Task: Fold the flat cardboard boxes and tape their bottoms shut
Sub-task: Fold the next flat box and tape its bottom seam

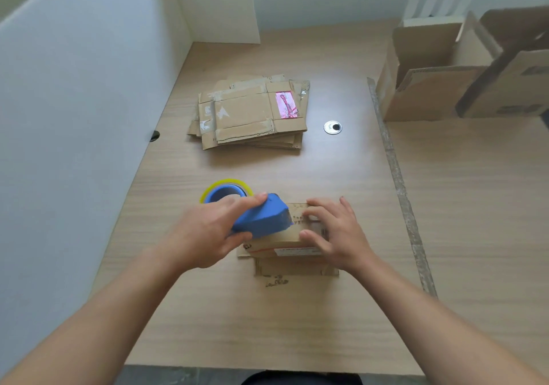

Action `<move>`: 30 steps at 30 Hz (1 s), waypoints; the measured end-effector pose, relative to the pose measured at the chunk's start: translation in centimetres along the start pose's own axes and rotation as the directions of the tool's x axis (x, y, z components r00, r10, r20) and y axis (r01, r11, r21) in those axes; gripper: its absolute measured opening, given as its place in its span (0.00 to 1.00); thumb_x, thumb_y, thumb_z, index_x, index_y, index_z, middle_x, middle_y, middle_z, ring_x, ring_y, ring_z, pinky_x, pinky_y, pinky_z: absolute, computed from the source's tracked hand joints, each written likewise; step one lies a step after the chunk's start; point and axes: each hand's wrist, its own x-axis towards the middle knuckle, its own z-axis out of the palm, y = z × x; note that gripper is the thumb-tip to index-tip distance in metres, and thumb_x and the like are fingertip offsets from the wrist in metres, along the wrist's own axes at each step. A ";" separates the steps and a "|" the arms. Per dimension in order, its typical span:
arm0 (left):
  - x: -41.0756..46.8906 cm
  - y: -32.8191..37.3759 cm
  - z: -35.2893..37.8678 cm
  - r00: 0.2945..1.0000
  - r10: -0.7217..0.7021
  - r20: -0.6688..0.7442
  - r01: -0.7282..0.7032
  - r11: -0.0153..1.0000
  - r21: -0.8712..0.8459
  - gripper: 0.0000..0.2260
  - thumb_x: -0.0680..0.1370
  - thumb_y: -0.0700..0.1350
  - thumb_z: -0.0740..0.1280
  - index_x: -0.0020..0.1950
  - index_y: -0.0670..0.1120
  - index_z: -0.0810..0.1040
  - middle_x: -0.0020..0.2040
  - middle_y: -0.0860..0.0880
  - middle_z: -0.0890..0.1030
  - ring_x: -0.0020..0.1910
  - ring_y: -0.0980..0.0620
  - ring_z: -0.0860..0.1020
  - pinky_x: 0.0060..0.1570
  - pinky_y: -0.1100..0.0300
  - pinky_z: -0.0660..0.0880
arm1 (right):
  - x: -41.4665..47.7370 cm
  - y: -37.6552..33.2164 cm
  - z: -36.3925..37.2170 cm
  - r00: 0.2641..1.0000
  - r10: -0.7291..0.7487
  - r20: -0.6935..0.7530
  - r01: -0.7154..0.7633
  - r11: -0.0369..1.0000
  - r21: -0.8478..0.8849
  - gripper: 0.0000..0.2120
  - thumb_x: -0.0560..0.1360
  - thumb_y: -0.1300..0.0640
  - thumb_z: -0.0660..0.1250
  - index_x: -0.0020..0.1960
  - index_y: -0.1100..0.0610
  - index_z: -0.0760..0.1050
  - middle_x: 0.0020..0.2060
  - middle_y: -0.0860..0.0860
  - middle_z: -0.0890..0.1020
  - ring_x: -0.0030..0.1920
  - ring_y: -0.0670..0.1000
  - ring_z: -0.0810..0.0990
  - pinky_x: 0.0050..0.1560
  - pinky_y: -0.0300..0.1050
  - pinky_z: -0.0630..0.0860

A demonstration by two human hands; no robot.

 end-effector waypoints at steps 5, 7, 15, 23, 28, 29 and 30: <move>1.1 0.7 1.3 0.994 0.045 0.103 -0.055 0.994 0.098 0.32 0.78 0.54 0.67 0.76 0.67 0.52 0.57 0.54 0.75 0.41 0.48 0.74 0.38 0.54 0.74 | -0.1 -0.1 -0.5 0.999 0.036 -0.018 -0.033 0.989 0.146 0.25 0.75 0.50 0.66 0.71 0.53 0.70 0.61 0.48 0.78 0.65 0.46 0.73 0.77 0.43 0.45; 1.2 0.5 1.5 0.993 0.059 0.103 -0.068 0.994 0.086 0.33 0.78 0.54 0.67 0.73 0.69 0.49 0.58 0.54 0.75 0.44 0.47 0.77 0.38 0.53 0.75 | -0.1 -0.1 -0.7 1.000 0.027 -0.005 -0.025 0.983 0.181 0.27 0.77 0.50 0.64 0.75 0.48 0.65 0.61 0.48 0.78 0.65 0.44 0.71 0.75 0.38 0.43; 1.9 1.2 1.4 0.981 0.164 0.099 -0.174 0.980 0.100 0.34 0.75 0.51 0.72 0.74 0.65 0.55 0.53 0.53 0.77 0.41 0.48 0.77 0.31 0.56 0.73 | 1.0 -0.6 -0.9 0.998 0.058 0.026 -0.061 0.991 0.121 0.21 0.78 0.41 0.61 0.71 0.36 0.68 0.63 0.40 0.75 0.65 0.42 0.69 0.72 0.52 0.53; 2.1 1.5 1.7 0.983 0.171 0.072 -0.179 0.975 0.129 0.35 0.74 0.52 0.72 0.74 0.64 0.55 0.50 0.53 0.77 0.37 0.48 0.77 0.28 0.57 0.70 | 1.1 -0.8 -0.7 0.989 0.113 -0.097 -0.085 0.963 0.256 0.05 0.78 0.54 0.70 0.49 0.54 0.84 0.57 0.47 0.79 0.58 0.50 0.77 0.66 0.56 0.65; 2.5 1.3 2.0 0.987 0.129 0.099 -0.138 0.986 0.089 0.34 0.77 0.55 0.68 0.72 0.71 0.48 0.56 0.55 0.76 0.46 0.48 0.79 0.35 0.55 0.73 | 0.7 -0.6 -1.6 0.964 0.218 -0.152 -0.132 0.889 0.438 0.05 0.77 0.60 0.71 0.44 0.59 0.84 0.57 0.45 0.74 0.60 0.45 0.75 0.61 0.29 0.67; 2.5 1.2 2.0 0.987 0.124 0.100 -0.132 0.988 0.081 0.34 0.77 0.56 0.68 0.71 0.71 0.48 0.57 0.56 0.76 0.47 0.48 0.79 0.36 0.55 0.73 | 0.6 -0.4 -1.9 0.953 0.263 -0.148 -0.166 0.867 0.470 0.05 0.77 0.59 0.71 0.43 0.58 0.84 0.57 0.42 0.73 0.61 0.42 0.74 0.60 0.27 0.66; 2.5 1.2 2.0 0.987 0.122 0.101 -0.130 0.988 0.079 0.34 0.77 0.56 0.68 0.71 0.72 0.47 0.57 0.56 0.76 0.47 0.48 0.79 0.35 0.56 0.72 | 0.5 -0.2 -2.2 0.947 0.291 -0.138 -0.191 0.852 0.487 0.06 0.77 0.58 0.71 0.42 0.57 0.84 0.57 0.41 0.73 0.61 0.40 0.73 0.60 0.26 0.66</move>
